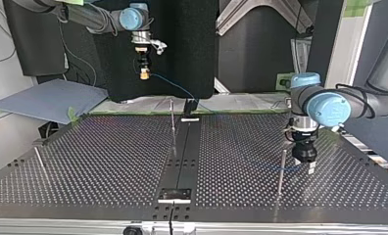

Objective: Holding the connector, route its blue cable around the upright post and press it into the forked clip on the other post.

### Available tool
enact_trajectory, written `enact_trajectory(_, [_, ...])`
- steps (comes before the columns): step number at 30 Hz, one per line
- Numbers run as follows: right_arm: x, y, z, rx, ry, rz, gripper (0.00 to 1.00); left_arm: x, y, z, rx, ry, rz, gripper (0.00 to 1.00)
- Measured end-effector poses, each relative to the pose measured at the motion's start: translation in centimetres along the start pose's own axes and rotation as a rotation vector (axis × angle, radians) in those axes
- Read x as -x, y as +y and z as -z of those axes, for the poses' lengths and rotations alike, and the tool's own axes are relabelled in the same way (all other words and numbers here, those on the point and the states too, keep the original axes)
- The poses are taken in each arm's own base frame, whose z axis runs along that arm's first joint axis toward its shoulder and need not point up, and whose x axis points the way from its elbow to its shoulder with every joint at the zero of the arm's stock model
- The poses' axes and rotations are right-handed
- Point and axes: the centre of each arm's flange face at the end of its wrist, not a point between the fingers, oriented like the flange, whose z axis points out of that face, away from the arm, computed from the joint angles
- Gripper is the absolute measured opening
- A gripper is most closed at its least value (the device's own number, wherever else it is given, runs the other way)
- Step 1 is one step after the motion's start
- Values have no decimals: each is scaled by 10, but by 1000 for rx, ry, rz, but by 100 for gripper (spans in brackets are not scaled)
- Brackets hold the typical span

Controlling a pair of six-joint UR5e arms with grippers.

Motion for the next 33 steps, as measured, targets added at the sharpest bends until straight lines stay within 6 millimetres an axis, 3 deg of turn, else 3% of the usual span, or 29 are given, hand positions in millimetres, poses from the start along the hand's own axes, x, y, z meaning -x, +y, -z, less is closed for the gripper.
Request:
enact_trajectory(12, [-1,9,-8,-79,13,-4,0,0,0,0,1,4,21,100])
enact_trajectory(22, [-1,4,-7,-163,7,-3,0,-3,-1,3,3,19,63,100])
enact_trajectory(33, [1,-3,-4,-231,-10,-4,0,-24,5,13,0,32,152,100])
